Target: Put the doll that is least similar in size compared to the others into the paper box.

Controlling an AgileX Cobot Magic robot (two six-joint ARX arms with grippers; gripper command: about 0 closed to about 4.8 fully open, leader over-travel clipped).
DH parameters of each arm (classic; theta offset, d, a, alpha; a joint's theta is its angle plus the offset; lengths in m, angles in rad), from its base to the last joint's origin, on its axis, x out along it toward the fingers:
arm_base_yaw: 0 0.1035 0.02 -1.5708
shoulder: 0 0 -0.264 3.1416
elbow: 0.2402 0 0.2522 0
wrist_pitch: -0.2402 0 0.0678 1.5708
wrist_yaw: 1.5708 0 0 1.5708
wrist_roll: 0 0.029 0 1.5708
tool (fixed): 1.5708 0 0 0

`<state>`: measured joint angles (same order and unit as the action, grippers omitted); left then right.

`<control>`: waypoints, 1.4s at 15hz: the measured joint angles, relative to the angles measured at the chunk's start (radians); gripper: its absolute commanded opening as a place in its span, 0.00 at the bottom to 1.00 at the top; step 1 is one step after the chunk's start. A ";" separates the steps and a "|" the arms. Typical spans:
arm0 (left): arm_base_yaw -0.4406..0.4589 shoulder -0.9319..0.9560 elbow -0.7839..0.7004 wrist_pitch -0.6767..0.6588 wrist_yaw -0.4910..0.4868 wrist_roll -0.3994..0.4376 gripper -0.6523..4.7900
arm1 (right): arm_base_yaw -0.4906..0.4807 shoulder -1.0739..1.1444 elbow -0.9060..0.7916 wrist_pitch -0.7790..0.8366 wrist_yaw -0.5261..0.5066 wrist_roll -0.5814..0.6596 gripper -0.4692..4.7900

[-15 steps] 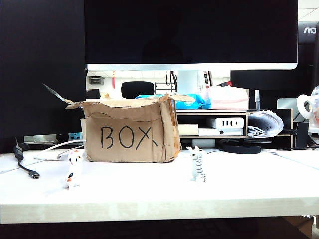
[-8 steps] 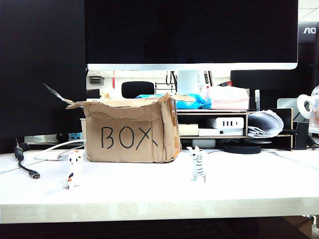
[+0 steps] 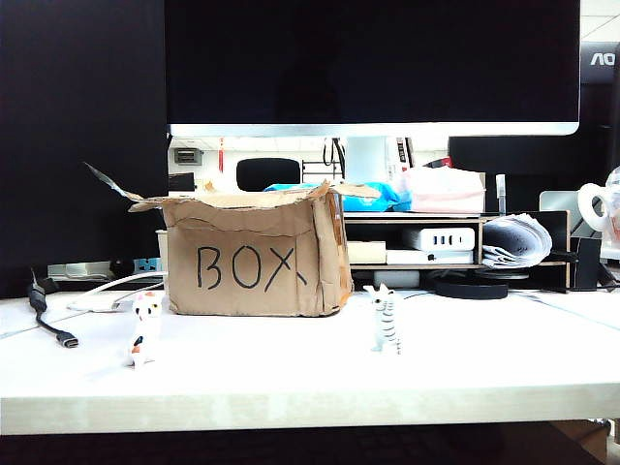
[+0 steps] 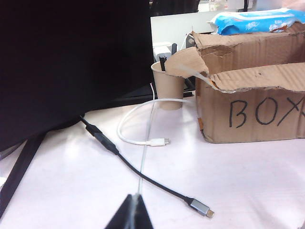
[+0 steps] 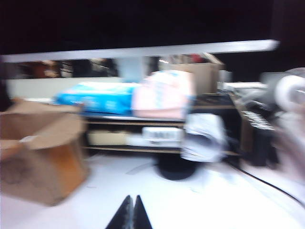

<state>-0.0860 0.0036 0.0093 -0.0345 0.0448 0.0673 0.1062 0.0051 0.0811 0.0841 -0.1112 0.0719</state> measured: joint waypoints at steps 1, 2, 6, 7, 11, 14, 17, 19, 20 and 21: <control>0.000 0.000 0.000 0.000 0.000 0.000 0.11 | 0.002 -0.001 -0.028 0.034 -0.068 0.003 0.09; 0.000 0.000 0.000 0.000 0.000 0.000 0.11 | 0.002 -0.002 -0.050 0.037 -0.102 0.003 0.09; 0.000 0.000 0.000 0.000 0.000 0.000 0.11 | -0.063 -0.002 -0.069 0.014 -0.115 0.003 0.09; 0.000 0.000 0.000 0.000 0.000 0.000 0.11 | -0.080 -0.002 -0.069 0.014 -0.115 0.003 0.09; 0.000 0.000 0.000 0.000 0.000 0.000 0.11 | -0.093 -0.002 -0.069 0.013 -0.059 0.004 0.09; 0.000 0.000 0.000 0.000 0.000 0.000 0.11 | -0.091 -0.002 -0.069 0.017 0.005 0.004 0.09; 0.000 0.000 0.000 0.000 0.000 0.000 0.11 | -0.091 -0.002 -0.069 0.023 0.023 0.004 0.09; 0.000 0.000 0.000 0.000 0.000 0.000 0.11 | -0.091 -0.002 -0.069 0.023 0.052 0.004 0.09; 0.000 0.000 0.000 0.000 0.000 0.000 0.11 | -0.091 -0.002 -0.069 0.023 0.064 0.004 0.09; 0.000 0.000 0.000 0.000 0.000 0.000 0.11 | -0.091 -0.002 -0.069 0.023 0.065 0.004 0.09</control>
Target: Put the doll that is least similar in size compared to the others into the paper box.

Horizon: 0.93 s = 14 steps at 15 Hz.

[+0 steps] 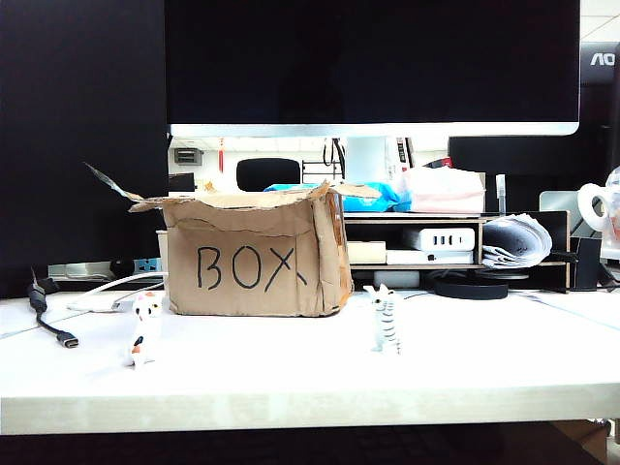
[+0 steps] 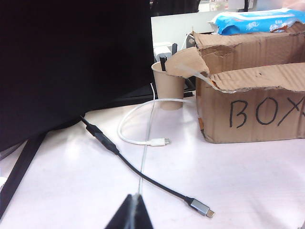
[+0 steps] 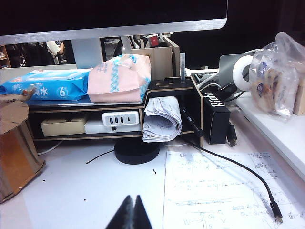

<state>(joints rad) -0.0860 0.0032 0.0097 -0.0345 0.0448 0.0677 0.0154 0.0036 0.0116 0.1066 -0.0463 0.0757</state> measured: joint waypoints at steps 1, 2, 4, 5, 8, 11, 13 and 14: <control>0.000 0.000 0.000 0.000 0.000 0.000 0.11 | 0.000 0.000 0.000 0.000 0.000 0.000 0.09; 0.000 0.000 0.000 0.000 0.000 0.000 0.11 | 0.000 0.000 0.000 -0.003 0.000 0.000 0.09; 0.000 0.000 0.000 0.000 0.000 0.000 0.11 | 0.001 0.000 0.000 -0.024 0.000 0.000 0.09; 0.000 0.000 0.000 0.000 0.000 0.000 0.11 | 0.001 0.000 0.000 -0.023 0.000 0.000 0.09; 0.000 0.000 0.000 0.000 0.000 0.000 0.11 | 0.001 0.000 0.000 -0.020 0.000 0.000 0.09; 0.000 0.000 0.000 0.000 0.000 0.000 0.11 | 0.001 0.000 0.000 -0.019 0.000 0.000 0.09; 0.000 0.000 0.000 0.000 0.000 0.000 0.11 | 0.001 0.000 0.000 -0.019 0.000 0.000 0.09; 0.000 0.000 0.000 0.000 0.000 0.000 0.11 | 0.001 0.000 0.000 -0.019 0.000 0.000 0.09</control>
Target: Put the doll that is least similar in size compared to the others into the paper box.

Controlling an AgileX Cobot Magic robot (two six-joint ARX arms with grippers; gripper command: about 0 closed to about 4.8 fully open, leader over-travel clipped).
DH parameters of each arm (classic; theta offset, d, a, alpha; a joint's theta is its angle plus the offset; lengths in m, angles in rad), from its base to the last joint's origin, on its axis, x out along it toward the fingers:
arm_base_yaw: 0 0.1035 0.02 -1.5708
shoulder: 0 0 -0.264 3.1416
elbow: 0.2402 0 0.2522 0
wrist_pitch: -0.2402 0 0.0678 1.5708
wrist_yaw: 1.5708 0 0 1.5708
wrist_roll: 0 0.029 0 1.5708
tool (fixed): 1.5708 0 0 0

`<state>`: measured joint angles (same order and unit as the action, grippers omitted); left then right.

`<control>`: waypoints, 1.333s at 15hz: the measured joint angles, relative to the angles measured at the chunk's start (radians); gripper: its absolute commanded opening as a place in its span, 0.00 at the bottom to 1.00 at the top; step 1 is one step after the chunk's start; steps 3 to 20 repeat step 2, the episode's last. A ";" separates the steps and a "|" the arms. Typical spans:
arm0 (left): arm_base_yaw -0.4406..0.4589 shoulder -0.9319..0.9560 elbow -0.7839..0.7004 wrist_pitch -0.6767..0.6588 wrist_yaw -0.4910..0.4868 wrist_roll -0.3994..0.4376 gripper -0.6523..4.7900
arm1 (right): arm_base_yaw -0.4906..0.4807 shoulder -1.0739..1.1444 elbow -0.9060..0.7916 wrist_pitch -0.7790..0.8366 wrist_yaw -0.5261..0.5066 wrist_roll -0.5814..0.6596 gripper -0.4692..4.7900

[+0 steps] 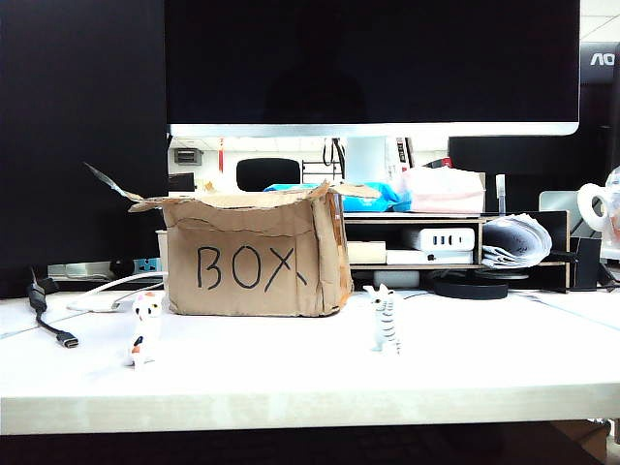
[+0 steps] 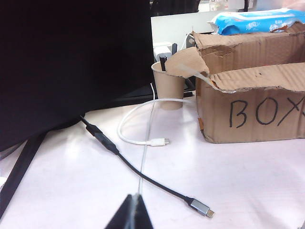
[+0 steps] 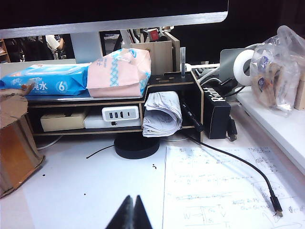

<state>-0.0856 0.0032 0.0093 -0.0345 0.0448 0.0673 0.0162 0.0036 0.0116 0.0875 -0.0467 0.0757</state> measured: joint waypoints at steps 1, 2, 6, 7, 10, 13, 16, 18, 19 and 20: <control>0.000 0.000 0.000 0.000 0.000 0.000 0.11 | 0.000 0.000 0.000 0.000 0.000 0.000 0.09; 0.000 0.000 0.000 0.000 0.000 0.000 0.11 | 0.000 0.000 0.000 0.000 0.000 0.000 0.09; 0.000 0.000 0.000 0.000 0.000 0.000 0.11 | 0.000 0.000 0.000 0.000 0.000 0.000 0.09; 0.000 0.000 0.000 0.000 0.000 0.000 0.11 | 0.000 0.000 0.000 0.000 0.000 0.000 0.09; 0.000 0.000 0.000 0.000 0.000 0.000 0.11 | 0.000 0.000 0.000 0.000 0.000 0.000 0.09; 0.000 0.000 0.000 0.000 0.000 0.000 0.11 | 0.000 0.000 0.000 0.000 0.000 0.000 0.09; 0.000 0.000 0.000 0.000 0.000 0.000 0.11 | 0.000 0.000 0.000 0.000 0.000 0.000 0.09; 0.000 0.000 0.000 0.000 0.000 0.000 0.11 | 0.000 0.000 0.000 0.000 0.000 0.000 0.09; 0.000 0.000 0.000 0.000 0.000 0.000 0.11 | 0.000 0.000 0.000 0.000 0.000 0.000 0.09; 0.000 0.000 0.000 0.000 0.000 0.000 0.11 | 0.000 0.000 0.000 0.000 0.000 0.000 0.09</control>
